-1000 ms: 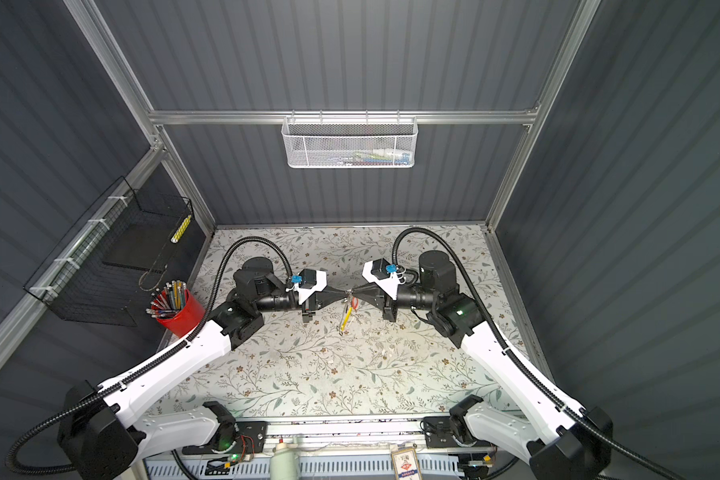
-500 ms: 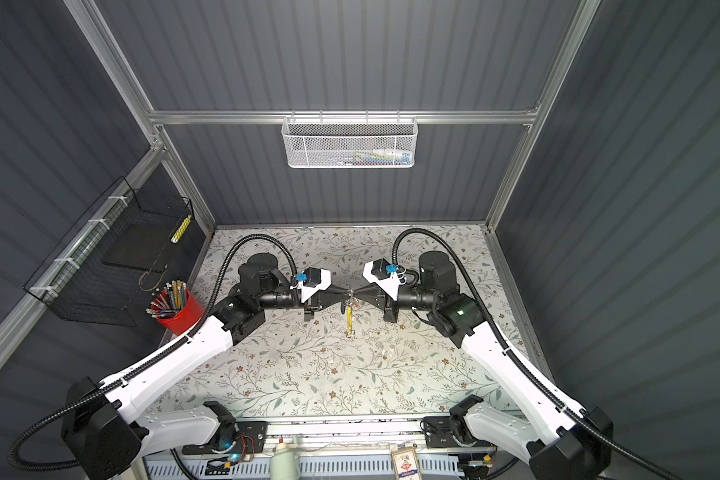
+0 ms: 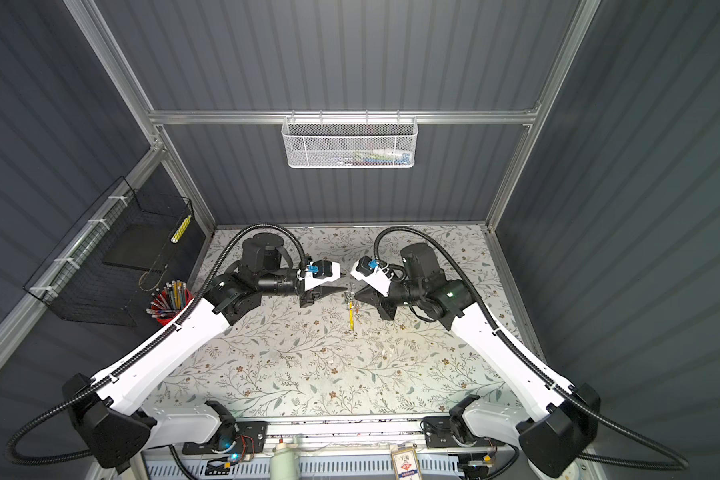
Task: Put the keys on the keyring
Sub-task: 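Hold the keyring rim with both grippers and raise it together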
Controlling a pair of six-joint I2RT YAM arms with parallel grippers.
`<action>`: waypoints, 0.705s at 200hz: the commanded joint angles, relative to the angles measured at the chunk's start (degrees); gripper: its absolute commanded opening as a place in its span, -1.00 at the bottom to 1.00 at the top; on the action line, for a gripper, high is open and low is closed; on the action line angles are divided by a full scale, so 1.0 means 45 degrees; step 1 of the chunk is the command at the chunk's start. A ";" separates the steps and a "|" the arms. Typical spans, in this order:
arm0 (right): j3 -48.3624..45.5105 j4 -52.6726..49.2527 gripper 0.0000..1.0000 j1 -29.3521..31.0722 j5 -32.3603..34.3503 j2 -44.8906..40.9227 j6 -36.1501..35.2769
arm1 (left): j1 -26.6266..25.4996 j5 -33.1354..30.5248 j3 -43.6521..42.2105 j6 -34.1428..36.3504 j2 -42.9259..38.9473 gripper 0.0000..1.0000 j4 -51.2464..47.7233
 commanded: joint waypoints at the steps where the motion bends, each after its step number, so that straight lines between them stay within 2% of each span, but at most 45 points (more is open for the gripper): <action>1: 0.0560 -0.0793 -1.00 0.0169 0.0605 -0.0061 -0.0353 | -0.0233 -0.0075 0.0747 0.1008 0.0581 -0.35 -0.2171; 44: 0.0539 -0.0741 -1.00 0.0338 0.0862 -0.0282 -0.0580 | -0.0306 -0.0007 0.1029 0.0794 0.1050 -0.32 -0.2526; 70: 0.0560 -0.0701 -1.00 0.0419 0.0904 -0.0358 -0.0659 | -0.0322 0.0077 0.1582 0.0776 0.1266 -0.42 -0.2657; 100: 0.0587 -0.0714 -1.00 0.0535 0.0972 -0.0375 -0.0742 | -0.0374 0.0224 0.1749 0.0796 0.1420 -0.65 -0.2771; 141: 0.0586 -0.0433 -1.00 0.0599 0.1074 -0.0491 -0.0673 | -0.0434 0.0273 0.1851 0.0716 0.1586 -0.59 -0.2959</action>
